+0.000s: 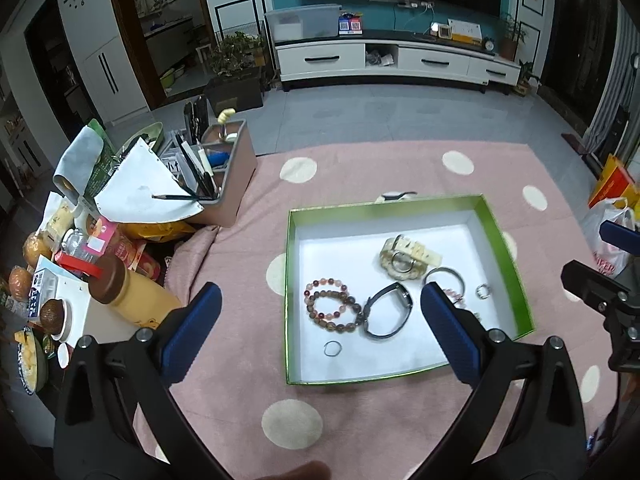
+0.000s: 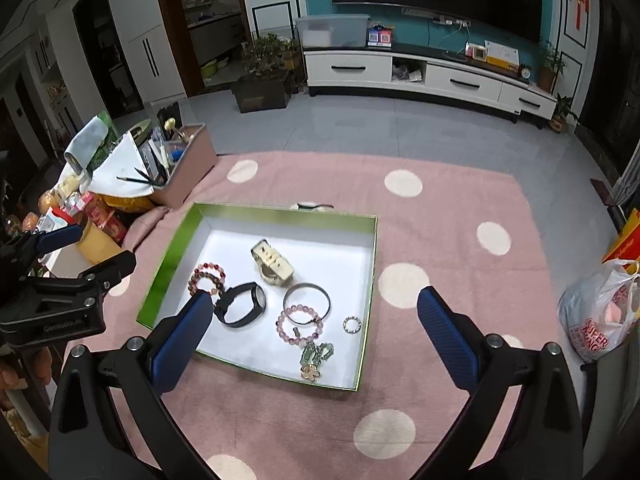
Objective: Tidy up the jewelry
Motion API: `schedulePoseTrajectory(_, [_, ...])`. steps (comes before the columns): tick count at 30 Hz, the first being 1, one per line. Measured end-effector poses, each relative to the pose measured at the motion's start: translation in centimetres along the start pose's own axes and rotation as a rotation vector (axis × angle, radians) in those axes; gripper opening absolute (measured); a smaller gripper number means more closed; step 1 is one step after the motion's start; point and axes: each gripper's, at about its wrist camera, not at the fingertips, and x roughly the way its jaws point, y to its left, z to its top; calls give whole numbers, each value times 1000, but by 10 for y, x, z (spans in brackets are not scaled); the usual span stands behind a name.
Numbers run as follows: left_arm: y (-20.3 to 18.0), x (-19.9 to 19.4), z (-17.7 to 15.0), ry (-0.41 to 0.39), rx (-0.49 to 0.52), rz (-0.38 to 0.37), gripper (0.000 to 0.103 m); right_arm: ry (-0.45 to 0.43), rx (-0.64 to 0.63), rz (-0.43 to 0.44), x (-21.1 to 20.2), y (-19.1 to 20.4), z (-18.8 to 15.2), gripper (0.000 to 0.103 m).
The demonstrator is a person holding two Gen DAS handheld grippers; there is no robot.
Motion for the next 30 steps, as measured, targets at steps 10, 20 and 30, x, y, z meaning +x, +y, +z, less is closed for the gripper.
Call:
schedulePoseTrajectory(10, [3, -12, 6, -9, -20, 20, 101, 4, -16, -17, -1, 6, 2, 102])
schedulePoseTrajectory(20, [3, -1, 9, 1, -29, 37, 101, 19, -9, -29, 13, 6, 6, 102])
schedulePoseTrajectory(30, [2, 10, 9, 14, -32, 44, 101, 39, 4, -36, 26, 0, 6, 102])
